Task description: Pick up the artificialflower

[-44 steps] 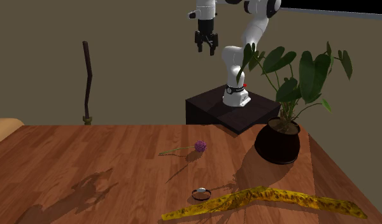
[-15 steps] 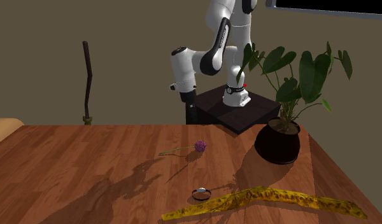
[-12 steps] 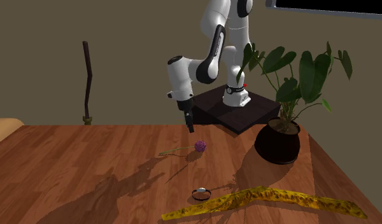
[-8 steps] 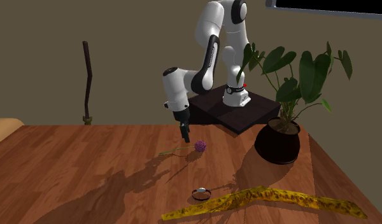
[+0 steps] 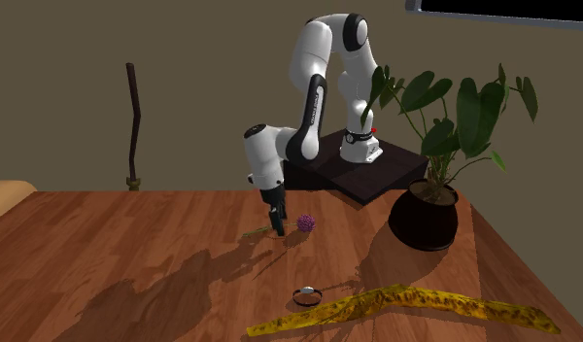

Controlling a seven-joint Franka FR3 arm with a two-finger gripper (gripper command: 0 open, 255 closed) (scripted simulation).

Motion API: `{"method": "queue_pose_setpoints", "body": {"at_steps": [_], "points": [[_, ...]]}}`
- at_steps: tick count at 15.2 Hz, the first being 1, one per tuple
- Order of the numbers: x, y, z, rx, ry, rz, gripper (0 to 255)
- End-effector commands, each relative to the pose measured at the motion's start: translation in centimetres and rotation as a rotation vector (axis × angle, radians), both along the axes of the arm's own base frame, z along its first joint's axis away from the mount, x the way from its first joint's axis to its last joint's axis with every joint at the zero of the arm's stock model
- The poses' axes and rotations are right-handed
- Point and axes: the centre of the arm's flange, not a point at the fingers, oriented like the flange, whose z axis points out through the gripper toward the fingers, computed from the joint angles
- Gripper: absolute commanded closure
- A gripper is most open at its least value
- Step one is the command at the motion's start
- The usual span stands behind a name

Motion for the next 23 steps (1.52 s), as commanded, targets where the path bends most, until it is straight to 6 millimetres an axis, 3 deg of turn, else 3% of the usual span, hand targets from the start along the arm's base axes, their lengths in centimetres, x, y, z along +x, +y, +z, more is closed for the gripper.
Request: {"method": "queue_pose_setpoints", "body": {"at_steps": [1, 3, 4, 13, 23], "points": [[-0.1, 0.0, -1.0, 0.000, 0.000, 0.000, 0], [-0.1, 0.0, -1.3, 0.000, 0.000, 0.000, 0], [0.0, 0.2, -1.3, 0.000, 0.000, 0.000, 255], [-0.1, 0.0, -1.3, 0.000, 0.000, 0.000, 255], [-0.1, 0.0, 4.0, 0.000, 0.000, 0.000, 255]]}}
